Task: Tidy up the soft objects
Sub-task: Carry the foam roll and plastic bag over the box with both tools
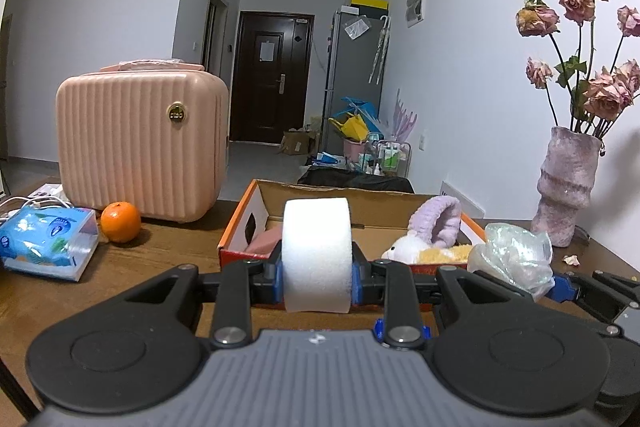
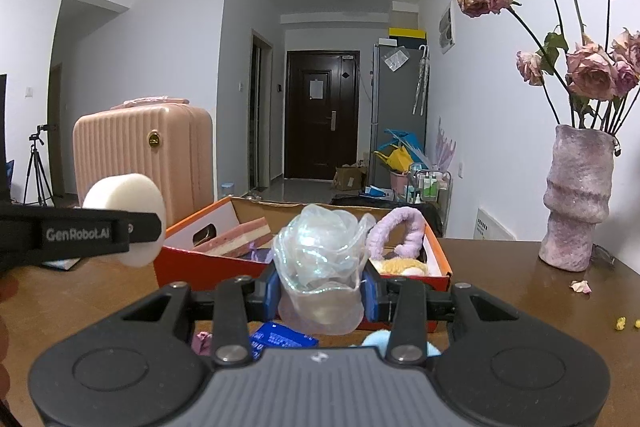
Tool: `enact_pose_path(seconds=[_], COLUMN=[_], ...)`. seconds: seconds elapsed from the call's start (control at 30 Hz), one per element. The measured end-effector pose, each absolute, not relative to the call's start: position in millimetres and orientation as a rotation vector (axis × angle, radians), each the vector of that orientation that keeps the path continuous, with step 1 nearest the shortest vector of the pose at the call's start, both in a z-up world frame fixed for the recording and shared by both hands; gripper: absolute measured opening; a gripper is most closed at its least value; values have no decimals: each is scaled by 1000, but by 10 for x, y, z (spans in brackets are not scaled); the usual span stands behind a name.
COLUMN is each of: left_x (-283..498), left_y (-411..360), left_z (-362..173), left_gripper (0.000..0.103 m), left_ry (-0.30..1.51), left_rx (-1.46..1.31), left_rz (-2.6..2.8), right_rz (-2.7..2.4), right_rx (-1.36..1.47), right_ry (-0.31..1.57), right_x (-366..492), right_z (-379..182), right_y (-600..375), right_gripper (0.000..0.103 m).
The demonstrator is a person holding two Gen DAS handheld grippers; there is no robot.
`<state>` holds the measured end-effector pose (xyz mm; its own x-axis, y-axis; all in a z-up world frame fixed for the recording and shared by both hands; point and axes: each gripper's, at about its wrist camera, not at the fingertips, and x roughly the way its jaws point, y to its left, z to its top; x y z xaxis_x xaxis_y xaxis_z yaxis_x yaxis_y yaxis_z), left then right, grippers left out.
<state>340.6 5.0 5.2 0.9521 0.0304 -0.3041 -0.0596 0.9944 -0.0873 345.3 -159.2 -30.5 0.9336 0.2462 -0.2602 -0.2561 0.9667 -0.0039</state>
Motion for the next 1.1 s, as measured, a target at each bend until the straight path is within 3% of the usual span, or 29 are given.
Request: enact_pose_path(seconds=[1.1], left_x=[4323], left_y=[35], left_z=[87], left_gripper=[30], left_ry=[296], left_rx=[-101], left_rz=[46], right_rz=[220], right_rx=[-67], right_ry=[237], right_x=[4382], right_z=[-185], right_y=[-1649], right_gripper=[39])
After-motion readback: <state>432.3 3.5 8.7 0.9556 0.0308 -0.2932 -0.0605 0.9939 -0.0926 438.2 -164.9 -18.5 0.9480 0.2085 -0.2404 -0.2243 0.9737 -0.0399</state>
